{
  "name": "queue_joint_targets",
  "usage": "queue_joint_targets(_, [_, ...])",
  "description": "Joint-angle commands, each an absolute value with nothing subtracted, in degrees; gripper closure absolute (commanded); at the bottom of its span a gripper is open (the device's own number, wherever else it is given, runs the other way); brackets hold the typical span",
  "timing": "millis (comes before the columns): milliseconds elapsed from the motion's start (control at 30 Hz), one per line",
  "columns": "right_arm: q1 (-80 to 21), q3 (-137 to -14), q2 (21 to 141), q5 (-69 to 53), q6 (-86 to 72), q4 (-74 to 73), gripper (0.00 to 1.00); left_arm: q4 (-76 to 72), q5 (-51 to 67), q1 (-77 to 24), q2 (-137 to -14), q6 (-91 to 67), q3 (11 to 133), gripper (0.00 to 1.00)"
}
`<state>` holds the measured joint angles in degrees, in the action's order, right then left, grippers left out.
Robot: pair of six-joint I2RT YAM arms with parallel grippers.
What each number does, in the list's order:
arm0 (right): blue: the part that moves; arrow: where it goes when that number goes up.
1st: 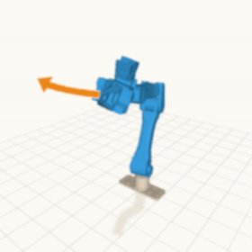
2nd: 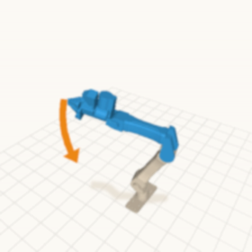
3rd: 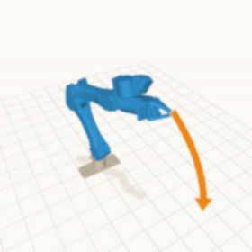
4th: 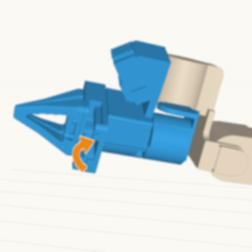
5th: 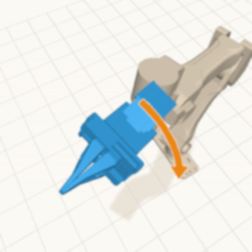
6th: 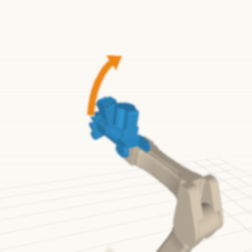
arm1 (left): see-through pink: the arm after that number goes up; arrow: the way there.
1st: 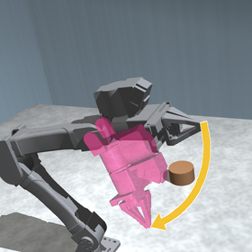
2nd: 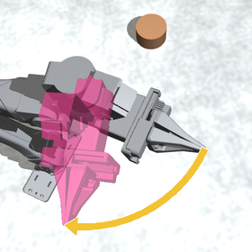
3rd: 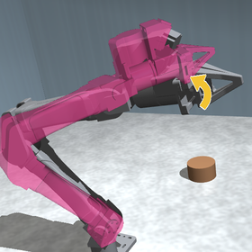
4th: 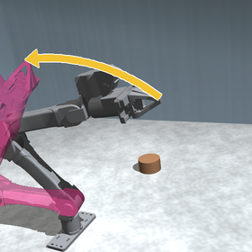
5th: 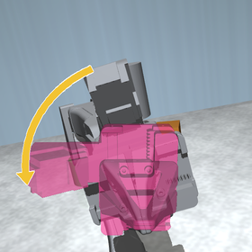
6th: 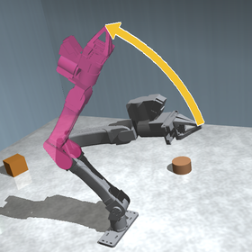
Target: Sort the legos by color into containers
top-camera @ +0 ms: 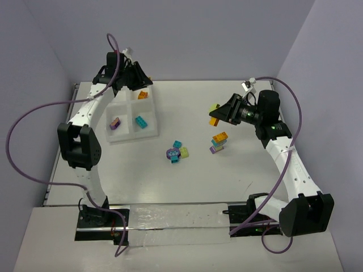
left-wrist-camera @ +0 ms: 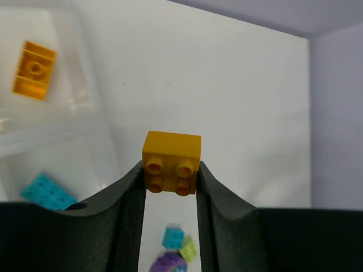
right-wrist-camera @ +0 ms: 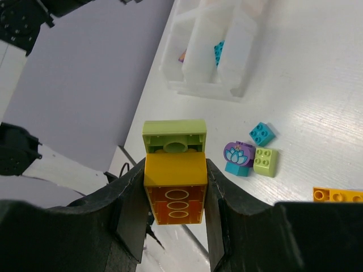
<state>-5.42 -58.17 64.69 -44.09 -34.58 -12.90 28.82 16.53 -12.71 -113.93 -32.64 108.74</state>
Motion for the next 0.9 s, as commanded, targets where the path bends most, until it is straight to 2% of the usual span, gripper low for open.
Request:
queue_joint_targets(0, [-6.1, -61.3, 63.3, -43.2, -33.0, -13.4, 1.0, 33.7, 2.5, -13.0, -119.4, -28.7, 116.0, 1.0])
queue_joint_targets(233, [-6.2, -62.3, 64.4, -43.3, -32.4, -14.3, 1.0, 38.1, -4.3, -12.7, -129.0, -26.3, 126.4, 0.97])
queue_joint_targets(267, [-6.2, -62.4, 64.6, -43.2, -32.4, -14.3, 1.0, 38.4, -4.8, -12.6, -129.9, -26.2, 127.3, 0.93])
queue_joint_targets(367, [-6.2, -62.8, 65.2, -43.3, -32.0, -14.7, 1.0, 37.2, -4.8, -12.0, -130.7, -26.1, 126.6, 0.73])
queue_joint_targets(400, [-6.2, -62.8, 65.4, -43.3, -31.9, -14.8, 1.0, 36.4, -4.5, -11.8, -130.6, -26.2, 125.8, 0.62])
queue_joint_targets(467, [-6.2, -62.7, 65.6, -43.3, -31.9, -14.6, 1.0, 35.8, -4.9, -11.7, -130.8, -26.1, 125.4, 0.35])
queue_joint_targets(567, [-6.4, -62.6, 66.3, -43.6, -32.3, -14.1, 1.0, 35.4, -4.9, -11.6, -131.2, -26.0, 125.9, 0.15])
queue_joint_targets(667, [-6.8, -62.8, 66.7, -43.6, -32.3, -14.1, 1.0, 34.7, -4.7, -11.6, -130.6, -26.2, 125.7, 0.02])
queue_joint_targets(867, [-7.5, -62.6, 66.4, -43.2, -32.2, -14.4, 1.0, 32.7, -3.0, -12.0, -124.5, -26.4, 121.1, 0.01])
